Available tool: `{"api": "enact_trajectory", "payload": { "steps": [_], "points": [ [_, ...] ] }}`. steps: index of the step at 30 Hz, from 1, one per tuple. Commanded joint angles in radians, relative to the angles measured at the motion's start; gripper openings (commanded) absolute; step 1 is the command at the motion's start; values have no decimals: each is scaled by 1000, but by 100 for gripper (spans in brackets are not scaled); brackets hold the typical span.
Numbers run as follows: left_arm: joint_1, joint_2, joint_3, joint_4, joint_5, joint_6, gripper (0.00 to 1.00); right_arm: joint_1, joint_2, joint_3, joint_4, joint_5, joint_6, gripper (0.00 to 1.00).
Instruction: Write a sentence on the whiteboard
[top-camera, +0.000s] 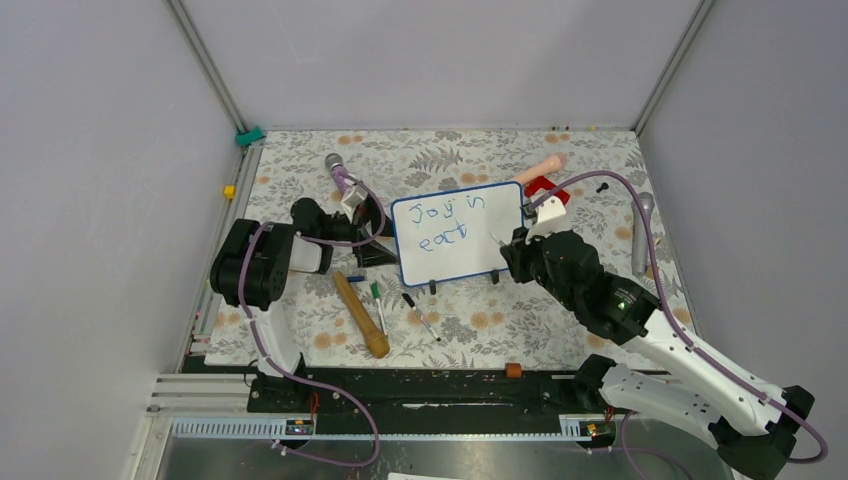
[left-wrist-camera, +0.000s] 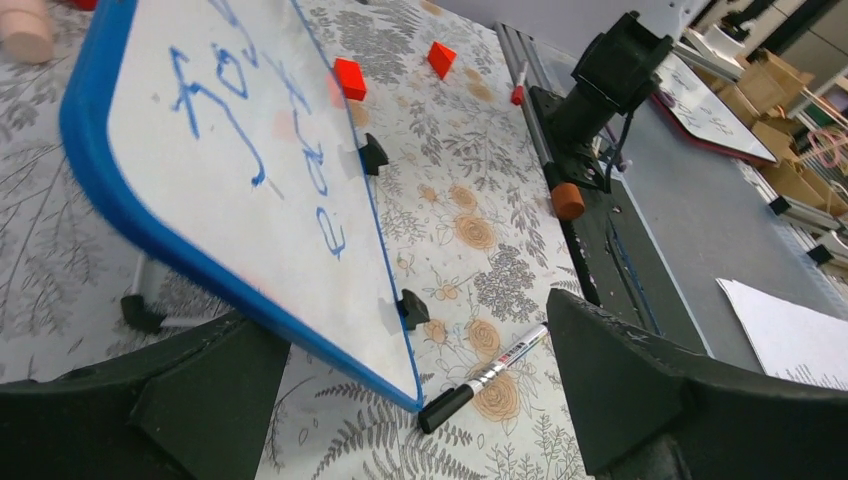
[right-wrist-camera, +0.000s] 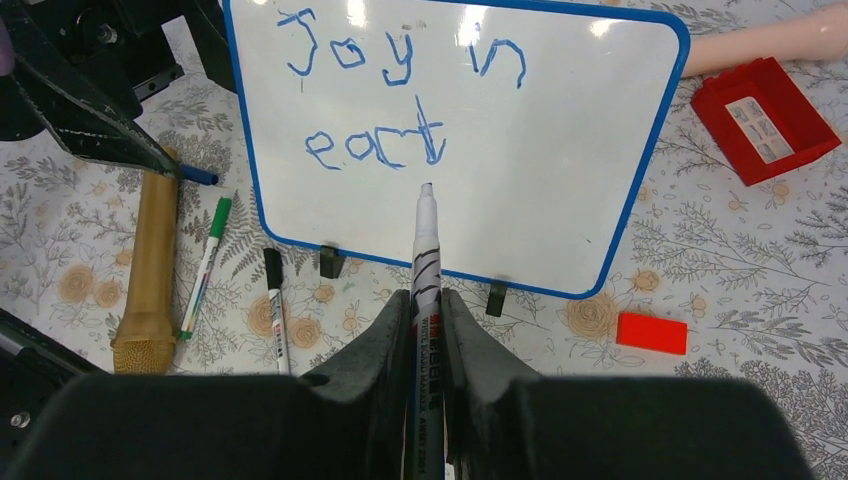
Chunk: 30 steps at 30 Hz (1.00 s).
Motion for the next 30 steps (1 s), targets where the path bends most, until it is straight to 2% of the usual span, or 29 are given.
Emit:
{"api": "enact_trajectory", "payload": {
  "steps": [1, 6, 11, 12, 14, 17, 18, 19, 21, 23, 24, 26, 30],
  "points": [
    [58, -56, -43, 44, -31, 34, 96, -7, -6, -2, 11, -26, 11, 0],
    [127, -75, -96, 46, -238, 16, 99, -8, -13, -6, 9, -24, 20, 0],
    [188, -228, -275, 44, -578, 87, 99, -8, -54, -17, -3, 45, 42, 0],
    [183, -290, -318, 44, -676, 96, 95, -9, -61, -19, -3, 59, 48, 0],
    [178, -374, -383, 43, -797, 56, 89, -8, -65, -15, -4, 57, 59, 0],
    [179, -493, -378, -17, -876, -83, 88, -8, -47, 14, -21, 26, 73, 0],
    [178, -544, -354, -90, -884, -126, 88, -8, -35, 37, -40, 22, 74, 0],
    [179, -597, -316, -206, -883, -149, 93, -8, -29, 56, -57, 20, 76, 0],
    [166, -724, -193, -607, -897, -118, 99, -8, -23, 94, -103, 34, 78, 0],
    [118, -824, -41, -1163, -998, 23, 99, -8, -28, 117, -137, 59, 87, 0],
    [93, -853, 14, -1285, -1043, 75, 99, -8, -31, 116, -145, 77, 96, 0],
    [79, -883, 78, -1367, -1064, 50, 99, -7, -25, 96, -147, 125, 123, 0],
    [99, -874, 92, -1366, -1023, -79, 99, -8, -37, 32, -125, 171, 228, 0]
  ]
}}
